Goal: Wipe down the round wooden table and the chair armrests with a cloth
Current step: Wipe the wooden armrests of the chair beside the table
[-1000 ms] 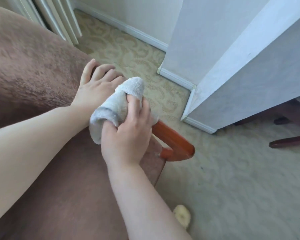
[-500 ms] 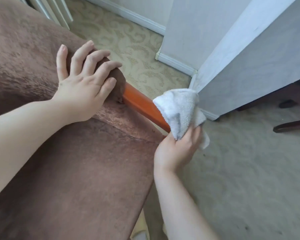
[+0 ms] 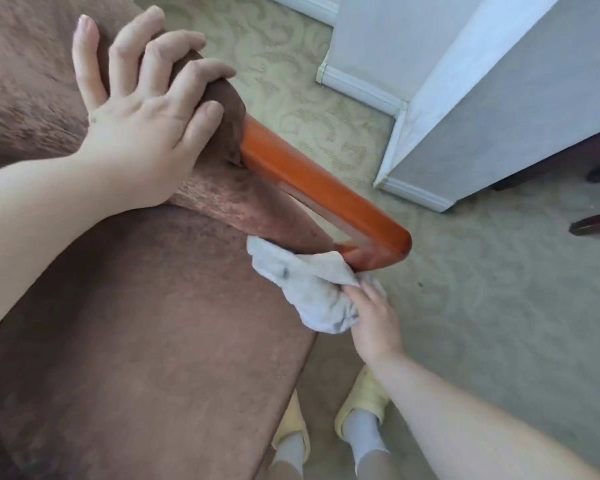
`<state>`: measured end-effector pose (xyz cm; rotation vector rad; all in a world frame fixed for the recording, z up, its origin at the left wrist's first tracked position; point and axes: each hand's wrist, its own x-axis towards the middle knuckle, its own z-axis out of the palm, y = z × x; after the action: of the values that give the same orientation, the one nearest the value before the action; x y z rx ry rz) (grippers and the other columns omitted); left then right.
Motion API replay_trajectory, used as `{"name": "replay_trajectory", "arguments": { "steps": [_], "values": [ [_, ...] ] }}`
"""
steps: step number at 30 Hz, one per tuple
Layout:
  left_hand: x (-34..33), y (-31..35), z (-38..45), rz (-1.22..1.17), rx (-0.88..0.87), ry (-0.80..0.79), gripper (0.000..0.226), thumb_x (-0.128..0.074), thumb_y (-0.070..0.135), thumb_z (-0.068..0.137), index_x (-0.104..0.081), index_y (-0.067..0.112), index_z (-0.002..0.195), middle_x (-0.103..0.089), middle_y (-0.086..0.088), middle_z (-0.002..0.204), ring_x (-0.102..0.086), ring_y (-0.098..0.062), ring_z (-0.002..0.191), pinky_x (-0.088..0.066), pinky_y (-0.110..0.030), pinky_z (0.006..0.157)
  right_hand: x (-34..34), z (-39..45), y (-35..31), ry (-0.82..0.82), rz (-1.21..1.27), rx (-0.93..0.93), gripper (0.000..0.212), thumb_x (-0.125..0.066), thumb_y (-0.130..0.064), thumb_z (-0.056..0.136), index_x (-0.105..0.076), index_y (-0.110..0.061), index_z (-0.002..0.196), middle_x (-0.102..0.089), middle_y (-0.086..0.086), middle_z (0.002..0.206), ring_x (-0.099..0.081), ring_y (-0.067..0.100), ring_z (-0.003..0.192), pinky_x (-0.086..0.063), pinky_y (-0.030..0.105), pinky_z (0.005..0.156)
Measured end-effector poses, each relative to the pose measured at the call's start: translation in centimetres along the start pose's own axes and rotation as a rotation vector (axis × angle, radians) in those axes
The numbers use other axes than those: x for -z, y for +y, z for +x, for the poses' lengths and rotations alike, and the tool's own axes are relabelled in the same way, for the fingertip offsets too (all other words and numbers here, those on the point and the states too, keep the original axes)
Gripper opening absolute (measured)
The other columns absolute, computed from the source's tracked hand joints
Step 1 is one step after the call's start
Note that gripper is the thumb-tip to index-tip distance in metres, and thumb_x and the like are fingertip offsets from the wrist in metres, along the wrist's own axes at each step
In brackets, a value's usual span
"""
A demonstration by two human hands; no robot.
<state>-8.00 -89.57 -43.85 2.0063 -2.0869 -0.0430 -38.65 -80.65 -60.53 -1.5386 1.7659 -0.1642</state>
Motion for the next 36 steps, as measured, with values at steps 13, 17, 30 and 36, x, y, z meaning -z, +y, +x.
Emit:
{"name": "replay_trajectory", "arguments": {
  "steps": [13, 17, 30, 36],
  "values": [
    [0.8, 0.2, 0.4, 0.012, 0.046, -0.070, 0.043, -0.018, 0.046, 0.095, -0.033, 0.040, 0.135, -0.022, 0.005, 0.148, 0.004, -0.015, 0.144, 0.016, -0.055, 0.111, 4.4, -6.1, -21.7, -0.163, 1.269, -0.481, 0.026, -0.056, -0.012, 0.091, -0.063, -0.027, 0.111, -0.067, -0.002, 0.098, -0.064, 0.023, 0.108, -0.050, 0.035, 0.092],
    [1.2, 0.4, 0.3, -0.002, 0.075, -0.109, 0.043, -0.019, 0.045, 0.095, -0.031, 0.045, 0.136, -0.020, 0.009, 0.151, 0.008, -0.010, 0.143, 0.018, -0.050, 0.111, 12.6, -10.8, -19.6, -0.035, 1.167, -0.229, 0.026, -0.063, -0.016, 0.087, -0.069, -0.030, 0.108, -0.077, -0.004, 0.094, -0.073, 0.014, 0.089, -0.057, 0.028, 0.068],
    [1.0, -0.1, -0.1, 0.033, 0.032, -0.135, 0.058, -0.013, 0.051, 0.093, -0.009, 0.040, 0.149, -0.011, 0.008, 0.158, 0.011, -0.009, 0.143, 0.023, -0.039, 0.108, 4.6, -0.4, -26.4, 0.435, 0.063, 0.178, 0.051, -0.049, -0.015, 0.076, -0.053, -0.031, 0.124, -0.061, 0.005, 0.117, -0.055, 0.031, 0.109, -0.037, 0.054, 0.096],
    [2.0, -0.9, -0.5, 0.076, -0.027, -0.115, 0.058, -0.021, 0.049, 0.092, -0.019, 0.036, 0.149, -0.020, 0.007, 0.159, -0.002, -0.014, 0.147, 0.014, -0.035, 0.112, 10.7, -0.5, -13.1, 0.293, -0.213, 0.595, 0.051, -0.058, 0.011, 0.074, -0.065, -0.013, 0.118, -0.059, 0.010, 0.131, -0.064, 0.035, 0.098, -0.054, 0.036, 0.066]
  ]
}}
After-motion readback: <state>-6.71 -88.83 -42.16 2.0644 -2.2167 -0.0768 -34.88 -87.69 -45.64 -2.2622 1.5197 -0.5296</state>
